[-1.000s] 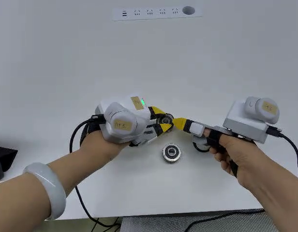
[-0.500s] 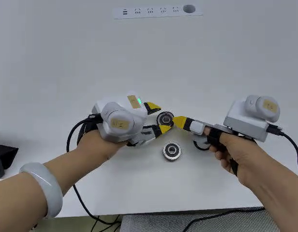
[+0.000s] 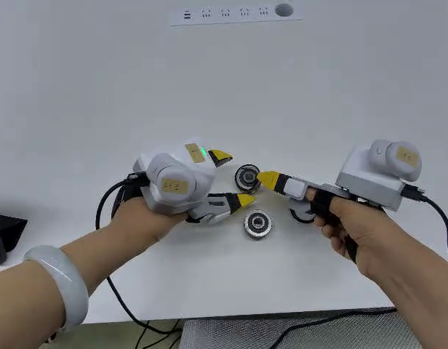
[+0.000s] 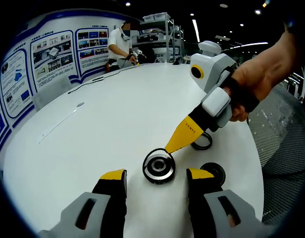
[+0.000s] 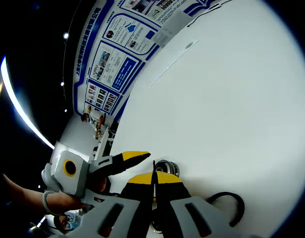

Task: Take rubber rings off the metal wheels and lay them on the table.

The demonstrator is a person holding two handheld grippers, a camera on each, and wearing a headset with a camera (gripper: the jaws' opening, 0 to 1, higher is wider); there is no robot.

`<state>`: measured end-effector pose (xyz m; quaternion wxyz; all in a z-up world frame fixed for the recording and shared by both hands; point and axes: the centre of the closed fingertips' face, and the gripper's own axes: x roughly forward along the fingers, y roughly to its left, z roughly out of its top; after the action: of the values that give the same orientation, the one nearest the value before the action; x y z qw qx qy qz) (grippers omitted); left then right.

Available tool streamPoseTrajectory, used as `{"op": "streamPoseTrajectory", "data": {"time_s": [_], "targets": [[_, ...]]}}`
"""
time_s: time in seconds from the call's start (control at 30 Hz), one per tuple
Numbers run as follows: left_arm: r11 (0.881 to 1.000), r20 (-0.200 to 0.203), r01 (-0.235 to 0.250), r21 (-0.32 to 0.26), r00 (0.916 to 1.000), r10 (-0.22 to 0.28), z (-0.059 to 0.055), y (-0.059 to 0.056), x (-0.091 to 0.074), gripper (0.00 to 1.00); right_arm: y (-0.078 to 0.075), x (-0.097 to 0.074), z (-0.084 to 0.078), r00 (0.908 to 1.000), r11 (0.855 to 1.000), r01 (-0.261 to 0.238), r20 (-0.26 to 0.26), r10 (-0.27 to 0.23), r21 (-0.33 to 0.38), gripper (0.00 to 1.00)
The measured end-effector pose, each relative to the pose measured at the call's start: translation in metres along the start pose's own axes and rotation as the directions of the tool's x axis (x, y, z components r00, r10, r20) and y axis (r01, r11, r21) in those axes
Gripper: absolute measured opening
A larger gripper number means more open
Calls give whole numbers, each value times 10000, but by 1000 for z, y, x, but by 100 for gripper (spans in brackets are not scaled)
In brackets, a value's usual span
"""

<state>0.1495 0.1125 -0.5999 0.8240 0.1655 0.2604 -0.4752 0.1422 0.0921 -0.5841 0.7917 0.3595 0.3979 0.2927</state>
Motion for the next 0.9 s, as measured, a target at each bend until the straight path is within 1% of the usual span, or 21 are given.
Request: {"op": "streamPoseTrajectory", "data": {"time_s": [0.17,0.3,0.6,0.7,0.9], "targets": [[9999,12,-2,-143,10000,2,-2,0,-1,53,4,-2,0,9999,9999,-100,53,100,19,2],[9998,2,-11,-185,10000,11,-5,1,-2,54,7,-5,1,9998,9998,-184,121,183,38,2],[9996,3,-84,-287,10000,84,-7,2,-4,58,19,-18,2,9984,9989,-443,350,439,123,2],[9995,14,-100,-312,9999,101,-7,2,-4,58,19,-24,1,9982,9988,-464,392,458,141,2],[9991,38,-165,-389,9999,166,-8,3,-7,59,9,-40,-4,9987,9994,-265,450,255,237,2]]}}
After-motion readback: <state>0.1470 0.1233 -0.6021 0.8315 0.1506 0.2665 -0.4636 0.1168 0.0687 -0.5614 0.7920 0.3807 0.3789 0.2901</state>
